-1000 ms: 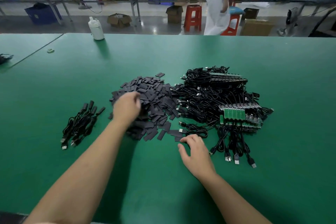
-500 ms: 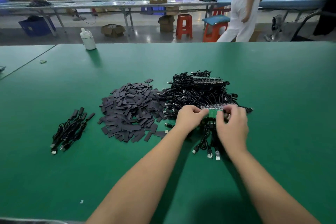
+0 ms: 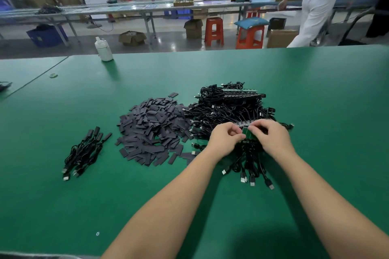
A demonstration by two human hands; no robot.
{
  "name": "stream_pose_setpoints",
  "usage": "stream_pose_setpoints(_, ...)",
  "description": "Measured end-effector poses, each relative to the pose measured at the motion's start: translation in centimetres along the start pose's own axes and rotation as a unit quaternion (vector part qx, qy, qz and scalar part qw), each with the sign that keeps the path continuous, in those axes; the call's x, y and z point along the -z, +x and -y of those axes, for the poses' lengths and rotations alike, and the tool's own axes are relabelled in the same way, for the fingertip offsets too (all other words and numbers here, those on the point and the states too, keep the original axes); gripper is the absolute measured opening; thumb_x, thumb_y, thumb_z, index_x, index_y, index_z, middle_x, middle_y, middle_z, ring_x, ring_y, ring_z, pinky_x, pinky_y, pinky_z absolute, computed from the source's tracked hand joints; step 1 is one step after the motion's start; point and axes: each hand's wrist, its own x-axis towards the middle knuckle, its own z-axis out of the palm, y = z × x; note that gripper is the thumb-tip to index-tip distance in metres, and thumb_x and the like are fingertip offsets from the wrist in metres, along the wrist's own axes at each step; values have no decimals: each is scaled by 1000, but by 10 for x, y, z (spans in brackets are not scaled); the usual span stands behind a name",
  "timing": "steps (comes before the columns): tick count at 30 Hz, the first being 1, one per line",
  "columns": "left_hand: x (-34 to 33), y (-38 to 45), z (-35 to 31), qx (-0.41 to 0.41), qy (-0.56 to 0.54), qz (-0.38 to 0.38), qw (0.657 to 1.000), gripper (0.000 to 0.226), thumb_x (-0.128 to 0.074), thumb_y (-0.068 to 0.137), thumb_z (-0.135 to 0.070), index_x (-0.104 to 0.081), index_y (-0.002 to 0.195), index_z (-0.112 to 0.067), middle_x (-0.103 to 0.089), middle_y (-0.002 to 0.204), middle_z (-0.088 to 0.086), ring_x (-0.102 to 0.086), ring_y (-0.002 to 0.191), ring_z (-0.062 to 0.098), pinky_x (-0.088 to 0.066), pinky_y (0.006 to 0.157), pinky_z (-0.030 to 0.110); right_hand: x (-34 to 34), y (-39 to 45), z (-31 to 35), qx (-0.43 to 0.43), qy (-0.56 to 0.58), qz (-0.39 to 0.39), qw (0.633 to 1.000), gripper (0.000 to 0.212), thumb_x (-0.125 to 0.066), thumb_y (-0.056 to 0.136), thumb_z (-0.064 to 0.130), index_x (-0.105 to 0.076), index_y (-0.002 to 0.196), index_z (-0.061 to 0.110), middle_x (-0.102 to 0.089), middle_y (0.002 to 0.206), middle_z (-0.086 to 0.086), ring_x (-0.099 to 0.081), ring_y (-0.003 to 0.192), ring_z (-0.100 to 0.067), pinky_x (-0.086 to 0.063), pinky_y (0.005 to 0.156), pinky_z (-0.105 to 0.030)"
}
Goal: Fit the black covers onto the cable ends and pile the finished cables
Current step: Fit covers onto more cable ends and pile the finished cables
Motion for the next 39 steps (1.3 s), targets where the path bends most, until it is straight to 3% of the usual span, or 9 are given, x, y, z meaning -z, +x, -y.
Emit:
stream_pose_setpoints(3,5,-4,2,-11,-8,9,1000,8,-74,86,-23,-69,92,-20,-61,74,-5,-50,61,7,-43,62,22,-3,-1,6,21,22,16,999,7,-67,95,27,-71,90,27,-62,80,22,-54,78,5,-33,64,-11)
stream_pose_setpoints(5,6,-7,2,-21,17,20,999,8,-69,90,-26,-69,90,-18,-58,68,-6,-47,57,10,-43,61,27,-6,-1,9,30,27,24,999,8,-65,96,25,-70,90,26,-64,81,19,-56,78,2,-37,64,-14)
stream_pose_setpoints(10,4,-11,-1,-34,81,-13,996,32,-64,92,-27,-56,67,-9,-44,56,-4,-38,53,16,-34,55,30,-8,2,14,31,14,51,998,11,-67,95,29,-74,96,21,-69,89,8,-60,81,-12,-39,66,-24)
stream_pose_setpoints(14,-3,-12,-3,-8,122,-59,991,40,-63,92,-30,-47,57,-18,-46,56,-3,-42,57,19,-34,55,30,-11,5,21,32,-32,28,999,17,-67,94,28,-79,97,16,-72,89,1,-58,81,-16,-35,69,-28)
stream_pose_setpoints(25,-18,-20,-8,23,122,-120,985,45,-61,93,-27,-40,54,-18,-43,53,-4,-39,54,18,-30,53,31,-14,6,28,4,-86,2,996,17,-67,94,29,-79,94,17,-74,88,-3,-54,75,-17,-35,71,-27)
stream_pose_setpoints(29,-21,-20,-8,17,110,-121,986,44,-61,92,-26,-41,54,-16,-43,51,-3,-39,53,19,-30,51,31,-14,7,27,-8,-90,2,996,18,-67,94,29,-79,94,16,-74,86,-2,-55,74,-17,-36,70,-27)
stream_pose_setpoints(34,-4,-15,2,31,10,-116,993,30,-63,93,-27,-62,69,-9,-61,60,1,-56,51,17,-48,56,32,2,15,19,-22,-80,35,996,18,-66,95,34,-76,98,20,-59,73,16,-50,67,1,-37,64,-27)
stream_pose_setpoints(37,18,-16,13,1,15,-85,996,37,-65,93,-34,-54,60,-21,-49,50,-14,-42,48,2,-36,51,19,17,21,10,-30,-136,50,989,21,-64,96,37,-74,104,20,-67,89,7,-58,76,-7,-44,64,-28)
stream_pose_setpoints(39,33,-20,18,-15,21,-55,998,37,-66,91,-36,-54,60,-22,-50,53,-15,-45,53,4,-41,58,23,22,21,4,-11,-216,41,975,27,-65,95,36,-71,116,20,-67,113,-5,-60,102,-23,-51,86,-38)
